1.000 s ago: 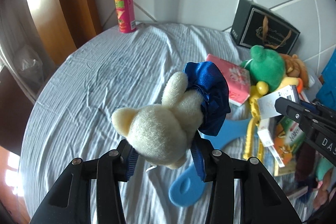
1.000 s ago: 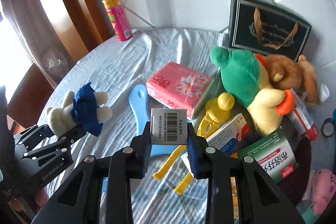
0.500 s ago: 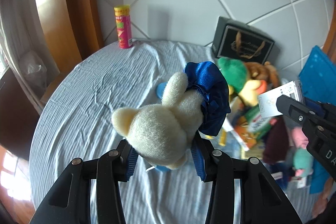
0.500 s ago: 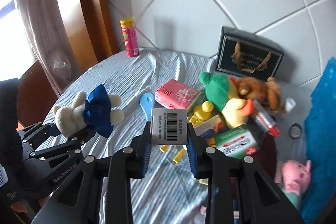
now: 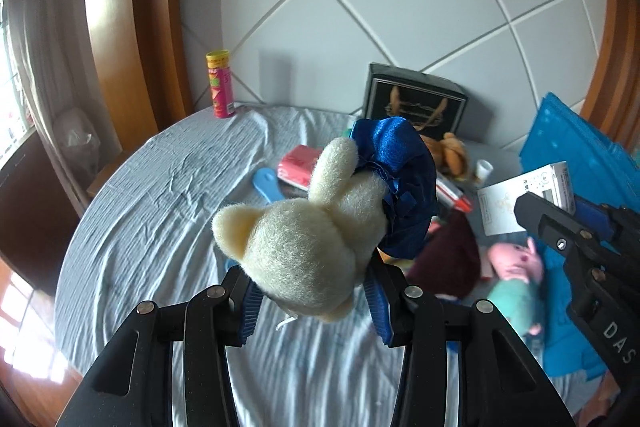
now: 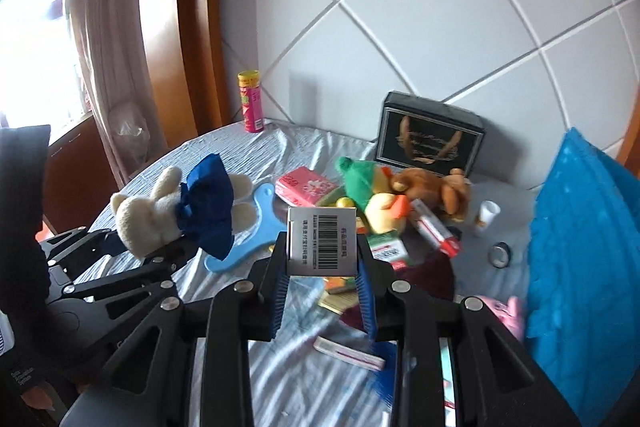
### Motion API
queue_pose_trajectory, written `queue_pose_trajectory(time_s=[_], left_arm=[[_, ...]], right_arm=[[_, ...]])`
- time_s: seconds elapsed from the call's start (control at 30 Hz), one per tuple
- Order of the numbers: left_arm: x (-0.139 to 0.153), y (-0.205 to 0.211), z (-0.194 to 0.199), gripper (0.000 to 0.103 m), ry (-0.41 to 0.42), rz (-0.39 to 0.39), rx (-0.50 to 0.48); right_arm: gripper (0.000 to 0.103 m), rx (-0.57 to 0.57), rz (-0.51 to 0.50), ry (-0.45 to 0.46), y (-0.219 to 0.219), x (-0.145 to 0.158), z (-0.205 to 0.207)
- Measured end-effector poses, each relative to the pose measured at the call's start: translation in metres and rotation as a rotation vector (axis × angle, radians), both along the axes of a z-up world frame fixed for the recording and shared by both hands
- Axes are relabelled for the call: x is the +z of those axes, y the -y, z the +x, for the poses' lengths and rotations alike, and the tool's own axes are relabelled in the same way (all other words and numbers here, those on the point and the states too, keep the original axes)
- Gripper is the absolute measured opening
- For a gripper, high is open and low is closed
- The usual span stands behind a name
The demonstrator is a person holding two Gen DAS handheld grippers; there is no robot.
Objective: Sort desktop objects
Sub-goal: 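Lift the bunny plush and small box and carry both toward the blue bin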
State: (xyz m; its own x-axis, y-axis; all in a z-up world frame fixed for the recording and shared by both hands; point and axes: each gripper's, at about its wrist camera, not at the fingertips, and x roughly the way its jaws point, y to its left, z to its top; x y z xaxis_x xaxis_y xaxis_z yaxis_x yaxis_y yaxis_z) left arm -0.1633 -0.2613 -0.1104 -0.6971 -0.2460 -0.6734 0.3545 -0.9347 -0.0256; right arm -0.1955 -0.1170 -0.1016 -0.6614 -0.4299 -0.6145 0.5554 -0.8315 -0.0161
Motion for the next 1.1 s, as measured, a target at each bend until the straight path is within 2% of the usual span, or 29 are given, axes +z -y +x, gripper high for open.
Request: queue_pose_trajectory(time_s=[0.17, 0.43, 0.67, 0.87, 1.1], left_arm=[[0.016, -0.021, 0.004, 0.044, -0.026, -0.019, -0.034], [0.031, -0.047, 0.003, 0.044, -0.045, -0.051, -0.13], [0.043, -0.094, -0.005, 0.044, -0.06, -0.046, -0.208], [0.061, -0.179, -0.016, 0.044, -0.124, -0.054, -0.292], [0.082, -0.325, -0.032, 0.045, -0.171, -0.044, -0.4]], right_arm=[[0.03, -0.023, -0.013, -0.021, -0.032, 0.015, 0.014], [0.03, -0.12, -0.04, -0.042, -0.063, 0.037, 0.025], [0.03, -0.219, -0.066, -0.077, -0.116, 0.059, 0.031], [0.03, -0.313, -0.103, -0.145, -0.204, 0.088, 0.037], [0.03, -0.442, -0.092, -0.194, -0.36, 0.1, 0.039]])
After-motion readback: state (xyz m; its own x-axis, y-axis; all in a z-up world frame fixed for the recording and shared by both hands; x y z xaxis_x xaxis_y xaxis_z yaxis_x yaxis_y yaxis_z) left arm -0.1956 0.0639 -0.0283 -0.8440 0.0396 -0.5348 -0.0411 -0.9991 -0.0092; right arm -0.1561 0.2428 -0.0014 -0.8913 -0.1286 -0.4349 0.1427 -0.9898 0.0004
